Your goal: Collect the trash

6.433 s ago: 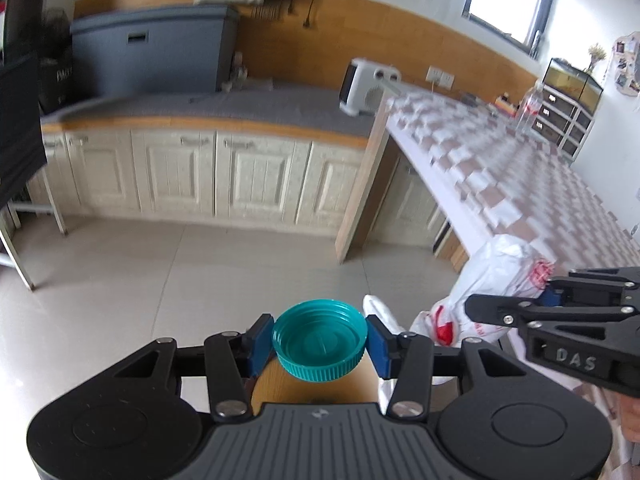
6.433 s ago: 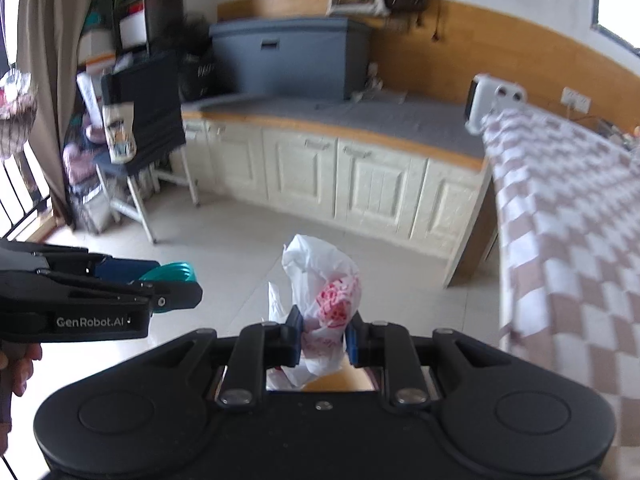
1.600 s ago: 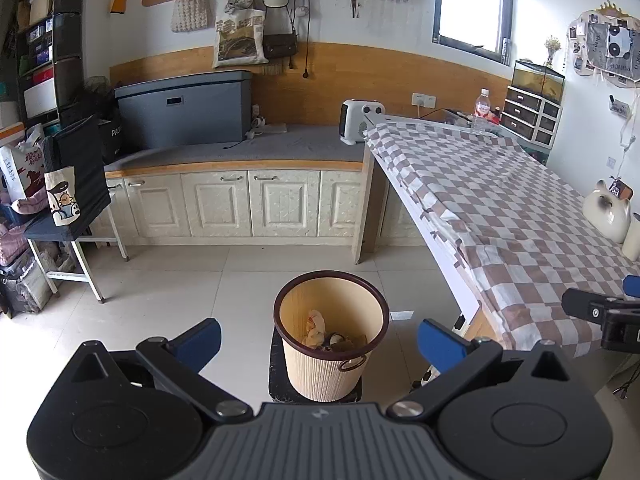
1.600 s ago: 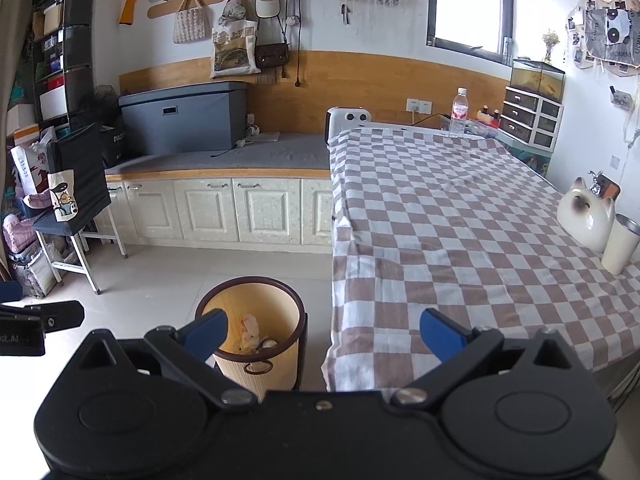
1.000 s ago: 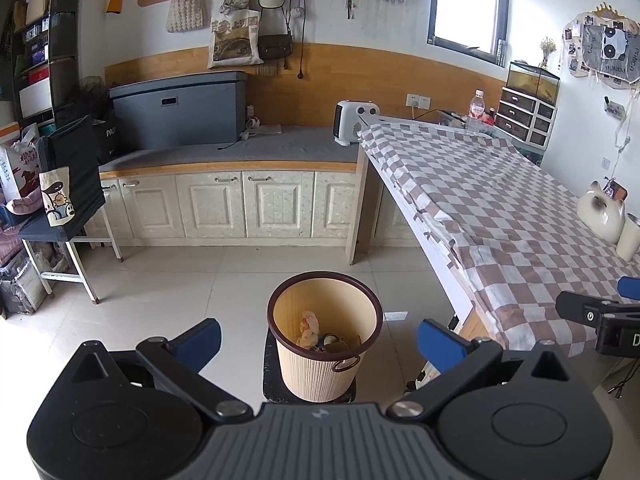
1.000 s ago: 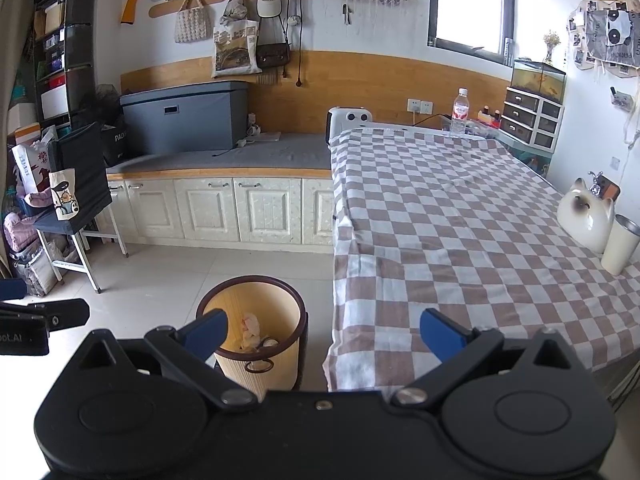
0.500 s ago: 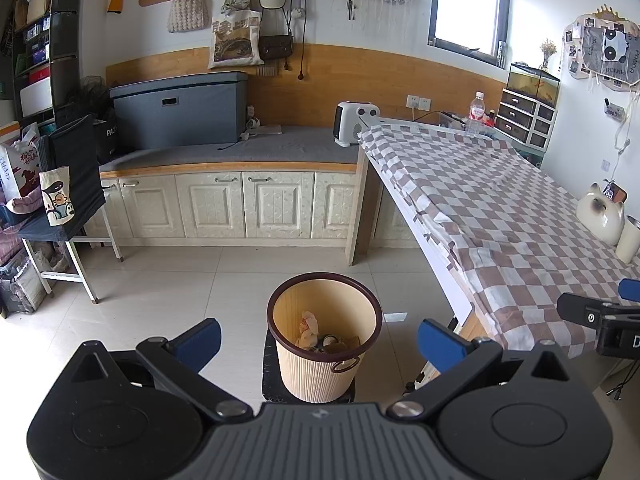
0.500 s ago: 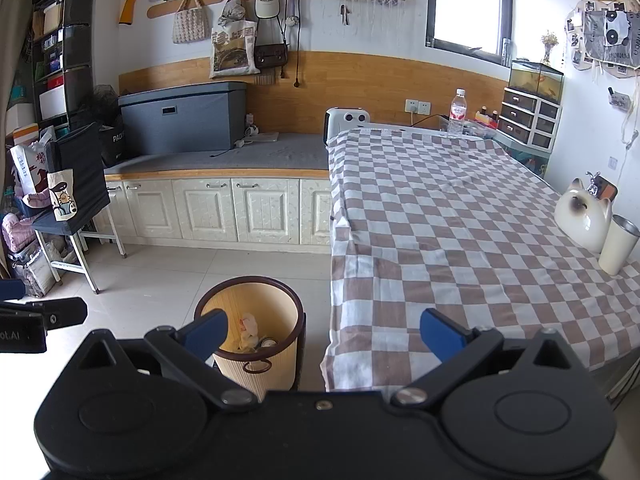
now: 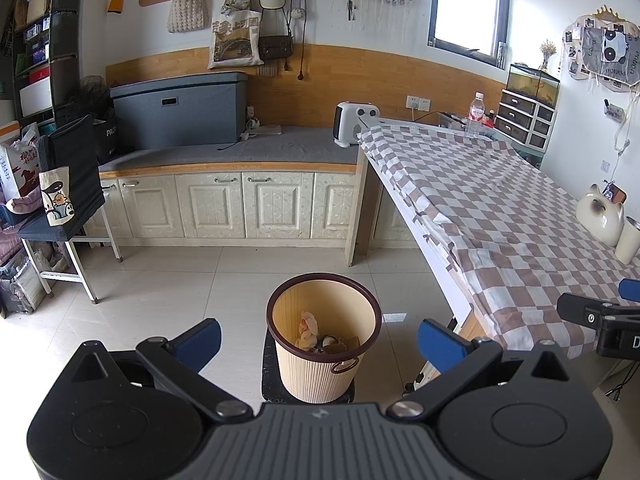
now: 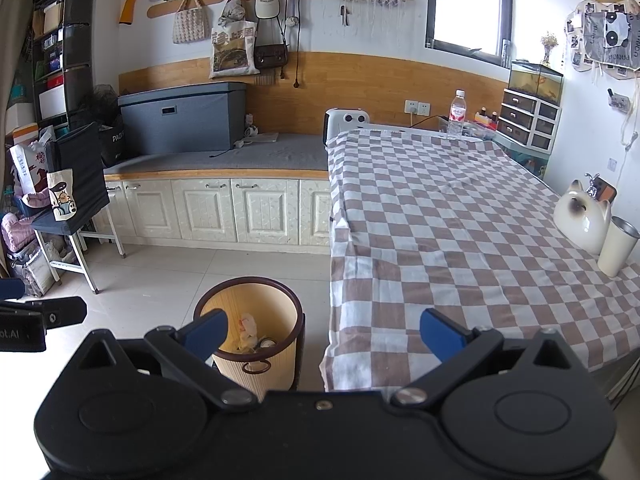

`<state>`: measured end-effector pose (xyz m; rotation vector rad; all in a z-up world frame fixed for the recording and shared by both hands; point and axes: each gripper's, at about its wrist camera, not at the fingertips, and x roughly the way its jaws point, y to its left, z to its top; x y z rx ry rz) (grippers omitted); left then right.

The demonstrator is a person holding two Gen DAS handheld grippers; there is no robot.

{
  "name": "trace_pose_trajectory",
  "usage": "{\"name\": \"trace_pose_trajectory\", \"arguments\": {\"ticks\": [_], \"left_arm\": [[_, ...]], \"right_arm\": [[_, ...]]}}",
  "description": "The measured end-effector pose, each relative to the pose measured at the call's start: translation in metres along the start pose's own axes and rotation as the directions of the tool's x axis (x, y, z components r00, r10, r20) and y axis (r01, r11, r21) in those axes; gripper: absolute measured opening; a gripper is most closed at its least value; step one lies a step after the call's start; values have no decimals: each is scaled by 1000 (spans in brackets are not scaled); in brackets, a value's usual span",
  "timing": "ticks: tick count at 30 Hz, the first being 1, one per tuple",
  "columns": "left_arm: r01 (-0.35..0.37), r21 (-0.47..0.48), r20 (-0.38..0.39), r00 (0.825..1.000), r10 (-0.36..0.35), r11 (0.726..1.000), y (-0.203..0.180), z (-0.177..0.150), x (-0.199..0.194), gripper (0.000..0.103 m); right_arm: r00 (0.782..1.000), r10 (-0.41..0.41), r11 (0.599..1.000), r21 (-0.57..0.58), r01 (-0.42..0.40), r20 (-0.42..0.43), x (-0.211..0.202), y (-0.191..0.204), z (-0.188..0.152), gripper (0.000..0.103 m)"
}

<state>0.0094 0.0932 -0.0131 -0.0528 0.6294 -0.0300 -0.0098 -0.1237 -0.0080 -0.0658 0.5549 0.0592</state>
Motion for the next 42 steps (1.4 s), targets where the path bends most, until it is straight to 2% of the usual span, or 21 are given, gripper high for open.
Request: {"name": "trace_pose_trajectory", "arguments": {"ticks": [42], "left_arm": [[5,-2,2,1000,-5,1000,-9,2,-1,103]], "right_arm": [[1000,-1,1000,4,1,-4,-1,-2,-1,103]]}}
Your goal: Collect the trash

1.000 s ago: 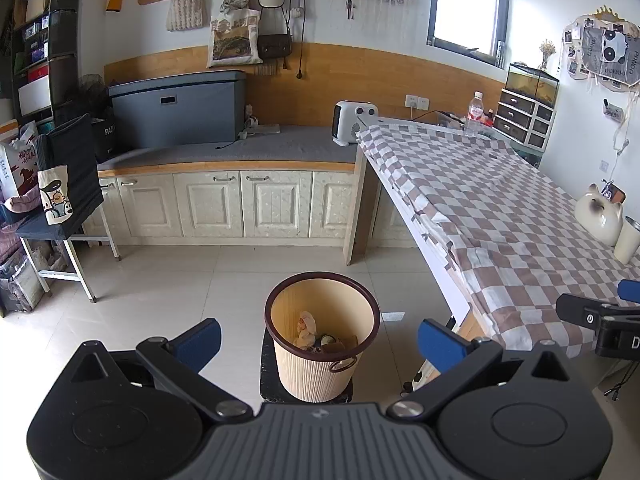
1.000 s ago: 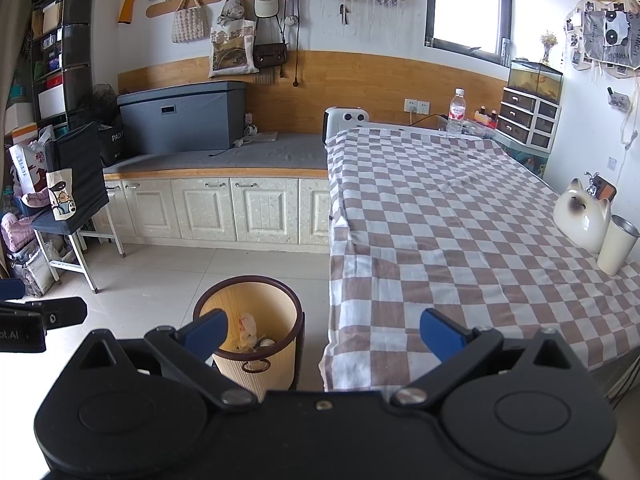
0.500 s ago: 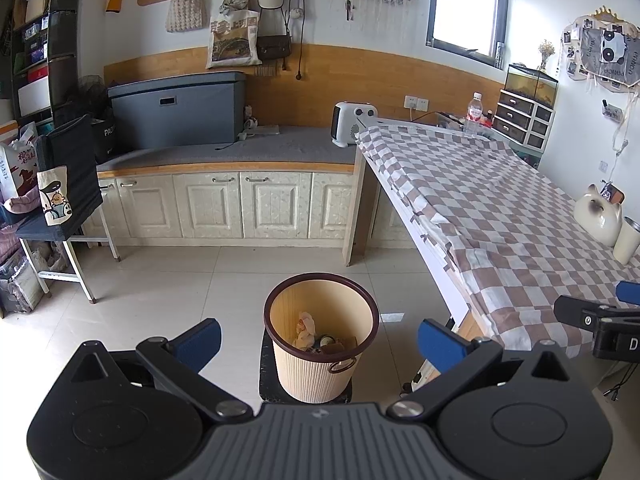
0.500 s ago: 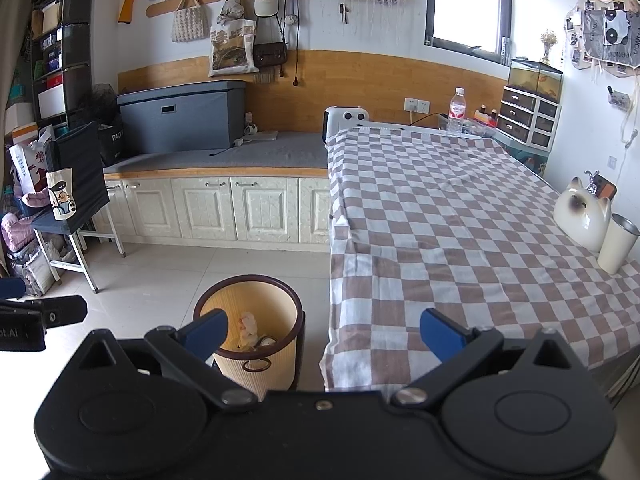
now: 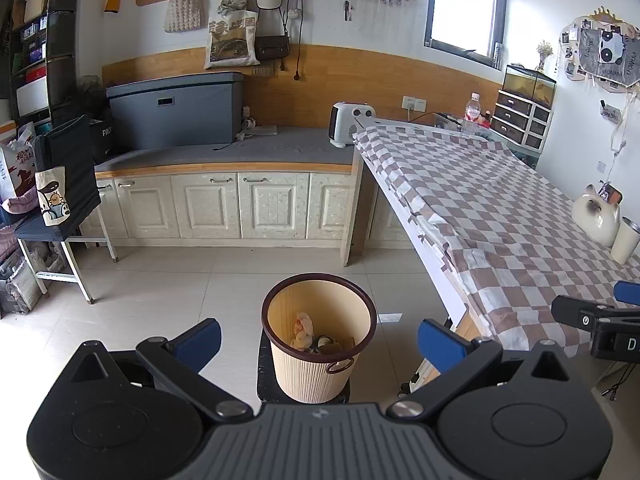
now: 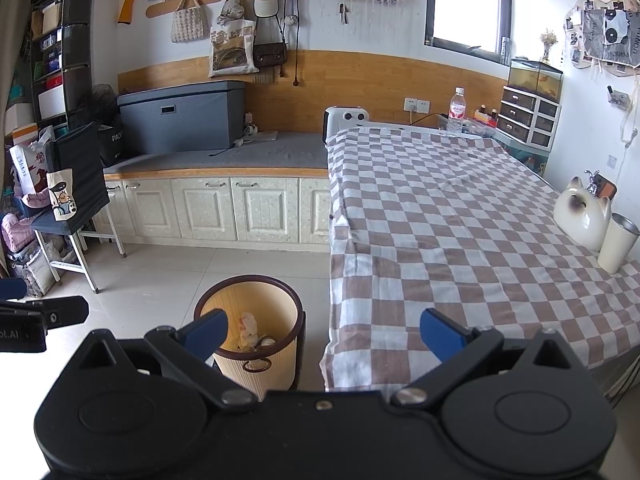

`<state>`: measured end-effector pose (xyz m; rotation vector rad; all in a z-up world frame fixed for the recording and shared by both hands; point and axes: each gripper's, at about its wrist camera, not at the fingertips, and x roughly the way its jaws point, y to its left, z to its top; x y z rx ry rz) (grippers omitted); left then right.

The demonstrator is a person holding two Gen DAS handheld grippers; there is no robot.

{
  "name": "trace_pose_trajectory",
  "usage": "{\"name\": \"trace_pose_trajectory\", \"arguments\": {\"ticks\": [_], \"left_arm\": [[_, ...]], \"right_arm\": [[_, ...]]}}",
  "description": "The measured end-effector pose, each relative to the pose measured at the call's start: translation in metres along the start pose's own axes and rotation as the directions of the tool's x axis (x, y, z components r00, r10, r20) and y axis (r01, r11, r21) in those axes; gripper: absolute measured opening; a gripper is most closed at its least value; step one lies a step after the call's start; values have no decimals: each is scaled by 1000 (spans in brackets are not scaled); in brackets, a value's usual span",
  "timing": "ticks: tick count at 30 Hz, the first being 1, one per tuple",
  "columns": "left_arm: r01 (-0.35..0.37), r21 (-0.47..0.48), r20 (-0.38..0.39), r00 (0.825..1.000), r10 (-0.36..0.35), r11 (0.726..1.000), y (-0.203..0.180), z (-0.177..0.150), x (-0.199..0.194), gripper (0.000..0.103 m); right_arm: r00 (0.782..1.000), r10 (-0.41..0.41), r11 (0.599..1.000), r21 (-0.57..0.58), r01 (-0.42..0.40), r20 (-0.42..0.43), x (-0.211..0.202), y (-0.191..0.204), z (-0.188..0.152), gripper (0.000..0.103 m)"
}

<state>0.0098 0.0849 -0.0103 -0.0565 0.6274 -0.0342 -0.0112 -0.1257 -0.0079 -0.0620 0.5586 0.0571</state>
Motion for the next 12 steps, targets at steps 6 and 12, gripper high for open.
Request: {"name": "trace_pose_trajectory", "arguments": {"ticks": [6,12], "left_arm": [[3,-1,0,1000,-3,1000,-2,1,0,103],[3,-3,1,1000,-3,1000,-5,2,1,103]], "right_arm": [[1000,2,1000,1,-2,-2,0,-1,-1,103],[1000,1,1000,1,-1,-2,0,-1,-1,103]]}}
